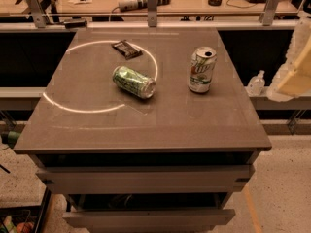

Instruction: Place green can upright

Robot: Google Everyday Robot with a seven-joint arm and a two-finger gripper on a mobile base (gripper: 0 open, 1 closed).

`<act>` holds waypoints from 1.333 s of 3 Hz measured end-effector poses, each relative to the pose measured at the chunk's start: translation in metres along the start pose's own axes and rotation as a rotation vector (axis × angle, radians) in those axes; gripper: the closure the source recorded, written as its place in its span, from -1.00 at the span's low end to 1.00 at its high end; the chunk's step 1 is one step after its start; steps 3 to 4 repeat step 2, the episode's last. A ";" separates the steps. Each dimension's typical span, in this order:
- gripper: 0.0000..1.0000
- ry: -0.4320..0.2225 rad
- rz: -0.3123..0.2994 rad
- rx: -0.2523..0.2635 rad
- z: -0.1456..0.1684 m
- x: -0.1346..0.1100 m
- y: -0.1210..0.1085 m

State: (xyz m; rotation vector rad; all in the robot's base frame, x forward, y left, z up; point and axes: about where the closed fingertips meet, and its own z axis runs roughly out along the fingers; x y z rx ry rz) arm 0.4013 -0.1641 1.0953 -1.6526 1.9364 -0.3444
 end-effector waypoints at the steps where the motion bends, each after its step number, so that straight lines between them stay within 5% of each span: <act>1: -1.00 0.000 0.000 0.000 0.000 0.000 0.000; 4: -1.00 0.000 0.000 0.000 0.000 0.000 0.000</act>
Offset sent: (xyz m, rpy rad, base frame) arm 0.0000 0.0000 0.0000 0.0000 0.0000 0.0000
